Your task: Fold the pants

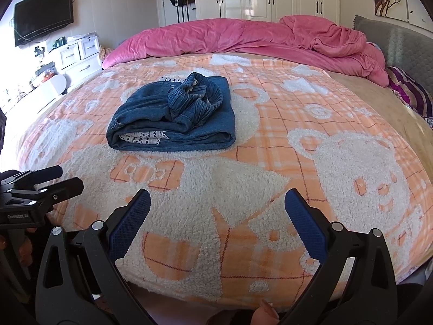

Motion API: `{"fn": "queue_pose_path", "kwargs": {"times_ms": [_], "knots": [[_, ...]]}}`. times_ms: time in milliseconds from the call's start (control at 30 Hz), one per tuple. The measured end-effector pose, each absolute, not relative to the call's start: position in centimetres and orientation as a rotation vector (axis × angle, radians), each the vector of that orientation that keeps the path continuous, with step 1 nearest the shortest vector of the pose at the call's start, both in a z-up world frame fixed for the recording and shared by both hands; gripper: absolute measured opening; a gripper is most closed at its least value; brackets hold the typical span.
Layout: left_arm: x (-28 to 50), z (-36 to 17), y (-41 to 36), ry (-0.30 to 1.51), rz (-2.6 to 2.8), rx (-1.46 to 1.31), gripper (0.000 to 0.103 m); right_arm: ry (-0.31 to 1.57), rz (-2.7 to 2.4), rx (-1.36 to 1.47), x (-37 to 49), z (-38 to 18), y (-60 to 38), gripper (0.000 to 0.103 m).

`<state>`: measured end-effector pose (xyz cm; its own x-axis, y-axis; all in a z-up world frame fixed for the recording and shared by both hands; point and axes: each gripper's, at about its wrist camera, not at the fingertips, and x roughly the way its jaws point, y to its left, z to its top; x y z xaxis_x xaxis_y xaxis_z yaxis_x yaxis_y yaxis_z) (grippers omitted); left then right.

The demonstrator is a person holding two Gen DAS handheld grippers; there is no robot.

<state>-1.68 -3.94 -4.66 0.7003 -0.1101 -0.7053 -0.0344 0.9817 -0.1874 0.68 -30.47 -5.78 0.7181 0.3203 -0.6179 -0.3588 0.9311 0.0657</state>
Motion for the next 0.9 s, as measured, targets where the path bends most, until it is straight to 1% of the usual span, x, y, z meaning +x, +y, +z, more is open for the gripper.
{"fn": "queue_pose_path", "kwargs": {"times_ms": [900], "knots": [[-1.66, -4.45, -3.96, 0.797, -0.037, -0.190, 0.098, 0.671, 0.371, -0.069, 0.68, -5.80, -30.40, 0.094]]}}
